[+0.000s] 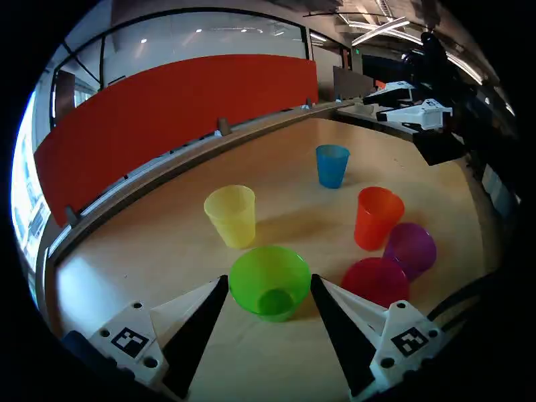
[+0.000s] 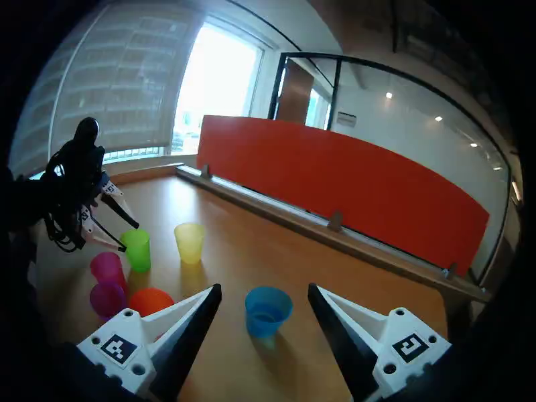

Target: Pour water

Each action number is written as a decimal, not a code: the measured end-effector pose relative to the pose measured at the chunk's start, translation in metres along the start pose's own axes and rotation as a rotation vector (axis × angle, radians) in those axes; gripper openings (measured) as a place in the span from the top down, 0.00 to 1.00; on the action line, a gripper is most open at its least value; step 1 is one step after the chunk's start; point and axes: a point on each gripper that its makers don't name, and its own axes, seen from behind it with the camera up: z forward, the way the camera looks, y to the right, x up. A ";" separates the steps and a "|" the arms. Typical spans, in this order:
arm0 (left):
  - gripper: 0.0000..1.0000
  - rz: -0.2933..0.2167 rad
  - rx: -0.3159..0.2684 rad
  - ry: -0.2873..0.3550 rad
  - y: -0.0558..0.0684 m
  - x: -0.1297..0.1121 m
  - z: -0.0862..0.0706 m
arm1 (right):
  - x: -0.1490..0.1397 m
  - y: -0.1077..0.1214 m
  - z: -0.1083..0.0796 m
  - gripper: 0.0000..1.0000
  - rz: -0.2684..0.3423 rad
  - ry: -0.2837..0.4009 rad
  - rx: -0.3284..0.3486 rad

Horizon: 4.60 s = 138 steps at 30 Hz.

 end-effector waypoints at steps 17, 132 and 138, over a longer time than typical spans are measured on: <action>0.09 -0.014 -0.013 0.003 -0.002 -0.002 0.010 | -0.004 0.000 0.009 0.00 -0.002 -0.009 0.003; 0.14 -0.001 0.007 0.023 -0.010 -0.007 0.009 | -0.114 0.000 0.112 0.06 0.106 -0.255 0.020; 0.14 0.003 0.006 0.022 -0.009 -0.007 0.009 | -0.114 0.000 0.114 0.06 0.105 -0.250 0.019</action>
